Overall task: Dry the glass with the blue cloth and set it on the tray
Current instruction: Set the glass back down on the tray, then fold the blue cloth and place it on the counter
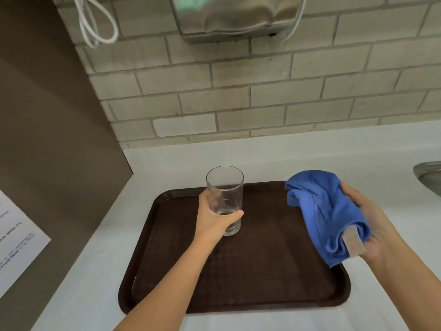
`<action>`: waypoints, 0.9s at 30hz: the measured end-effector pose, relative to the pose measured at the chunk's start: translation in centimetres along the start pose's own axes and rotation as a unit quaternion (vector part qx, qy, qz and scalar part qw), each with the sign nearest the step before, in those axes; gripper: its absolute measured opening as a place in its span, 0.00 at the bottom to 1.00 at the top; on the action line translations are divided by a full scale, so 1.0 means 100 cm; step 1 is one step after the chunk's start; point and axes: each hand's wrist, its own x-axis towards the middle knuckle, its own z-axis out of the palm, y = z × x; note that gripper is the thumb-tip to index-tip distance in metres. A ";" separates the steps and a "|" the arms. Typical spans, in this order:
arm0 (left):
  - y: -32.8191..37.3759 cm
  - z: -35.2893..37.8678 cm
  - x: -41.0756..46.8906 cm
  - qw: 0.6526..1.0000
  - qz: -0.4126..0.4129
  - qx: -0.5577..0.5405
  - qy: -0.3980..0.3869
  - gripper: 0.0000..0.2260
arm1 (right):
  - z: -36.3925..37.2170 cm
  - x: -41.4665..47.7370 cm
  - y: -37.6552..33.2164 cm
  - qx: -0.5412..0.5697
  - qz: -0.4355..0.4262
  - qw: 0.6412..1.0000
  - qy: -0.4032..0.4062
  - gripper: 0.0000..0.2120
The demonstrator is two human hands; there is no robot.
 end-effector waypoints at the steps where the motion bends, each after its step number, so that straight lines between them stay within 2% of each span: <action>1: -0.004 0.001 0.001 1.000 -0.005 -0.001 -0.001 0.34 | -0.001 -0.001 0.001 0.003 0.006 1.000 0.004 0.22; 7: -0.017 0.001 0.009 1.000 -0.018 0.012 -0.007 0.34 | -0.002 -0.007 0.005 -0.034 0.011 0.999 0.016 0.22; 10: -0.010 0.001 0.007 0.998 -0.048 0.045 -0.015 0.43 | 0.004 -0.008 0.009 -0.032 0.012 0.999 0.014 0.21; 12: 0.000 0.002 -0.005 0.994 -0.056 0.075 0.048 0.50 | 0.008 -0.010 0.011 -0.025 0.019 0.999 0.010 0.19; 13: 0.007 0.002 -0.015 0.993 -0.025 0.073 0.088 0.49 | 0.010 -0.011 0.011 -0.025 0.021 0.999 0.010 0.18; 15: 0.022 0.005 -0.042 0.986 0.113 0.041 0.116 0.40 | 0.012 -0.013 0.013 -0.034 0.018 0.999 0.012 0.16; 17: 0.038 0.015 -0.065 0.971 0.232 0.035 0.050 0.25 | 0.016 -0.014 0.015 -0.061 -0.009 0.998 0.011 0.14; 18: 0.046 0.022 -0.071 0.971 0.239 0.031 -0.004 0.18 | 0.017 -0.013 0.017 -0.094 -0.042 0.995 0.017 0.12; 19: 0.059 0.030 -0.071 0.976 0.207 0.019 -0.063 0.13 | 0.020 -0.012 0.020 -0.145 -0.085 0.985 0.031 0.11; 21: 0.084 0.052 -0.059 0.982 0.070 -0.029 -0.175 0.09 | 0.030 -0.013 0.025 -0.299 -0.192 0.933 0.064 0.09; 23: 0.106 0.075 -0.037 0.972 -0.036 -0.057 -0.225 0.16 | 0.040 -0.015 0.029 -0.440 -0.304 0.844 0.029 0.10; 25: 0.120 0.092 -0.019 0.969 -0.064 -0.078 -0.224 0.19 | 0.041 -0.011 0.032 -0.544 -0.362 0.757 -0.020 0.13; 26: 0.124 0.098 -0.011 0.971 -0.071 -0.096 -0.207 0.16 | 0.037 -0.009 0.031 -0.583 -0.370 0.723 -0.032 0.14; 27: 0.125 0.103 -0.005 0.971 -0.086 -0.115 -0.193 0.13 | 0.032 -0.008 0.027 -0.604 -0.369 0.706 -0.038 0.15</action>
